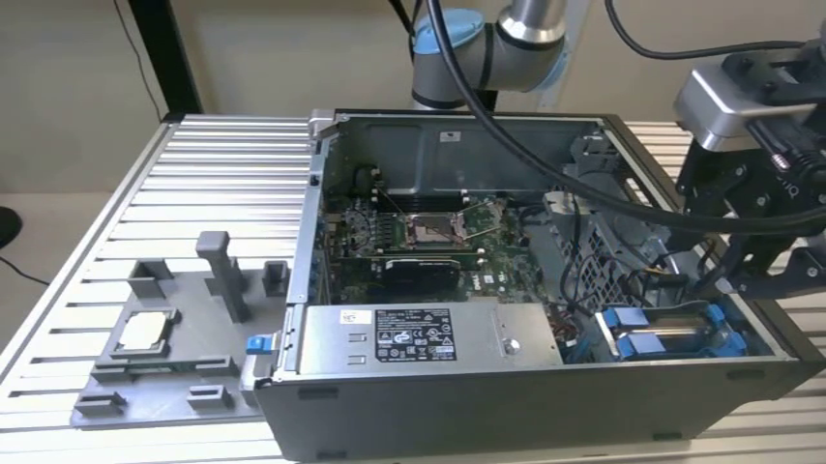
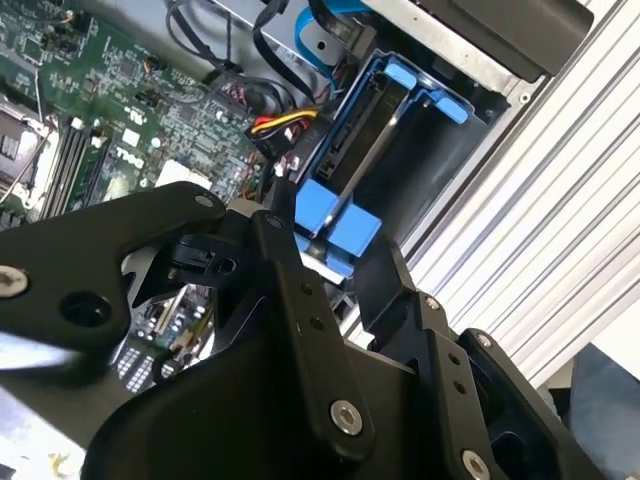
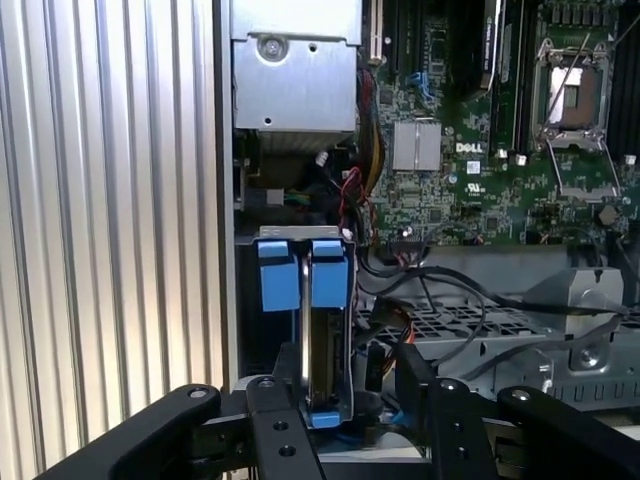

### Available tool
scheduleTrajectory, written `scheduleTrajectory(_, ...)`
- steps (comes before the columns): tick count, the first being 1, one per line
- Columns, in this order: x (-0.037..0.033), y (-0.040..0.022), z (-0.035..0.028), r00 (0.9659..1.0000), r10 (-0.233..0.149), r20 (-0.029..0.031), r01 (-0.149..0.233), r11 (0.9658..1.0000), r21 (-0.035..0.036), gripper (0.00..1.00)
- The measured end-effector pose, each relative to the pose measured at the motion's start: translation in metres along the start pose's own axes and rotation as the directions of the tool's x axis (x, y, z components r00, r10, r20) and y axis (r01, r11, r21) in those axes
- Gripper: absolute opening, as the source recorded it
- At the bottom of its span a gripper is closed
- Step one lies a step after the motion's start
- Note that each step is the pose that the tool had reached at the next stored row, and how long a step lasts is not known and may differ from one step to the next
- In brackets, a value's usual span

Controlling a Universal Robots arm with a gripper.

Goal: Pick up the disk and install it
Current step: 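Insert the disk into the insertion slot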

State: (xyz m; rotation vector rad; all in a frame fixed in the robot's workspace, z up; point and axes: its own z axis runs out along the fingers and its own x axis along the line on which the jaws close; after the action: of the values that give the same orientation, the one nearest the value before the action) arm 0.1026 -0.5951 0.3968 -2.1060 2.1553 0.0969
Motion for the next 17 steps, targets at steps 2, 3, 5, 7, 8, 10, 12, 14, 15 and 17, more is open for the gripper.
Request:
scheduleTrajectory(2,0.0002,-0.0007,0.0027,1.0000,0.009,0.0014,-0.009,1.0000,0.0011,1.00)
scheduleTrajectory(3,0.0003,-0.0010,0.0039,0.9999,0.012,0.0024,-0.012,0.9999,0.0016,1.00)
scheduleTrajectory(5,-0.0003,-0.0016,0.0062,0.9999,0.016,0.0046,-0.016,0.9999,0.0020,1.00)
scheduleTrajectory(7,-0.0017,-0.0020,0.0088,0.9998,0.017,0.0064,-0.017,0.9998,0.0021,1.00)
scheduleTrajectory(8,-0.0029,-0.0021,0.0102,0.9998,0.017,0.0071,-0.017,0.9998,0.0020,1.00)
scheduleTrajectory(10,-0.0053,-0.0025,0.0130,0.9998,0.018,0.0084,-0.018,0.9998,0.0020,1.00)
scheduleTrajectory(12,-0.0074,-0.0030,0.0158,0.9998,0.018,0.0091,-0.018,0.9998,0.0021,1.00)
scheduleTrajectory(14,-0.0089,-0.0041,0.0184,0.9998,0.019,0.0098,-0.019,0.9998,0.0021,1.00)
scheduleTrajectory(15,-0.0094,-0.0051,0.0198,0.9998,0.019,0.0107,-0.019,0.9998,0.0021,1.00)
scheduleTrajectory(17,-0.0106,-0.0073,0.0226,0.9997,0.019,0.0126,-0.019,0.9998,0.0021,1.00)
